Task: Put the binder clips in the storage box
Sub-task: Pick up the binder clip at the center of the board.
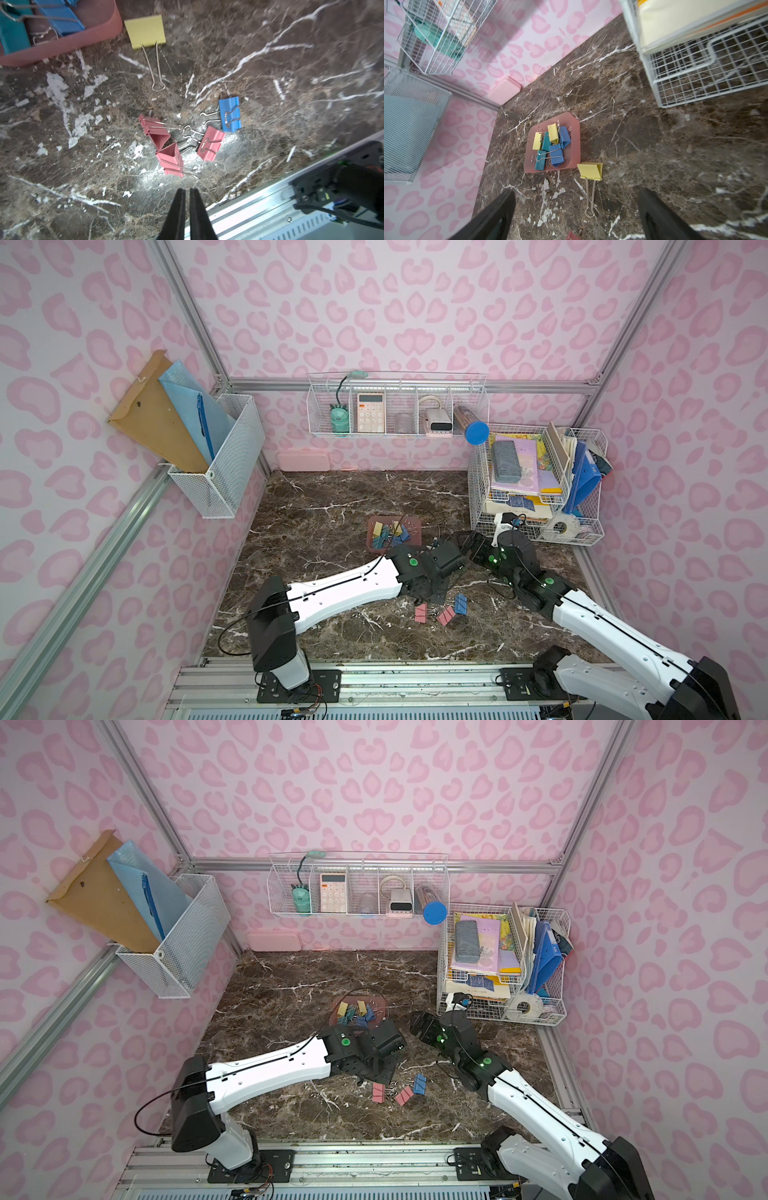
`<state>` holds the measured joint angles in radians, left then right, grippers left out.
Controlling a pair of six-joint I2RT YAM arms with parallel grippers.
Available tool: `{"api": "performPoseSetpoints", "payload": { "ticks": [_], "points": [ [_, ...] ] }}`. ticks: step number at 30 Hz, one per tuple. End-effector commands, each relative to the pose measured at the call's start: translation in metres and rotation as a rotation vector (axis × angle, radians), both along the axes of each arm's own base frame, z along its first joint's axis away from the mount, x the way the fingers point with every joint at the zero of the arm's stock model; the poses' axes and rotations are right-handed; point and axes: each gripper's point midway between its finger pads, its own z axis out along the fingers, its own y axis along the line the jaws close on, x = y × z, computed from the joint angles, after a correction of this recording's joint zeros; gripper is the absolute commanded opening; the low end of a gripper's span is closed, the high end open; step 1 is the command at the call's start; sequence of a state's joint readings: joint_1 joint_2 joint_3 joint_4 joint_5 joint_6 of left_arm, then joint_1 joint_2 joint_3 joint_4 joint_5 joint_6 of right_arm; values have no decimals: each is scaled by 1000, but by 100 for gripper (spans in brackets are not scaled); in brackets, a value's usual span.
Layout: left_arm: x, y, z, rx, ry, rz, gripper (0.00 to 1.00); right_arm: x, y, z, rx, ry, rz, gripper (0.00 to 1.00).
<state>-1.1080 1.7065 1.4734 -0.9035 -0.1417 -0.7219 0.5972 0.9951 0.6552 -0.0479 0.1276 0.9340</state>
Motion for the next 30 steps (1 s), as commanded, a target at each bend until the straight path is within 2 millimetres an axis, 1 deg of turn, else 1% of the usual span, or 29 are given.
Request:
{"api": "performPoseSetpoints", "payload": {
  "ticks": [1,4,6,9,11,13,17,22,26,30],
  "points": [
    [0,-2,-7,105,-4,-12,13,2,-20,1,-17,1,-59,95],
    [-4,-4,-22,212,43,-34,14,3,-42,2,-18,1,-114,95],
    [-12,-2,-31,270,78,-47,18,2,-54,4,-8,-10,-134,95],
    [-24,13,-41,358,114,-29,21,-2,-69,6,6,-29,-161,95],
    [-29,20,-47,375,135,-10,22,-4,-75,6,14,-40,-175,95],
    [-32,17,-54,369,152,-14,25,-7,-77,3,27,-44,-175,95],
    [-34,5,-60,371,182,-52,29,-9,-70,-4,47,-35,-140,95],
    [-39,-6,-65,398,187,-93,34,-9,-70,-3,43,-33,-139,95],
    [-40,-7,-67,435,183,-95,35,-9,-71,0,47,-40,-144,95],
    [-34,4,-71,526,167,-55,32,-10,-71,1,54,-43,-141,95]
  ]
}}
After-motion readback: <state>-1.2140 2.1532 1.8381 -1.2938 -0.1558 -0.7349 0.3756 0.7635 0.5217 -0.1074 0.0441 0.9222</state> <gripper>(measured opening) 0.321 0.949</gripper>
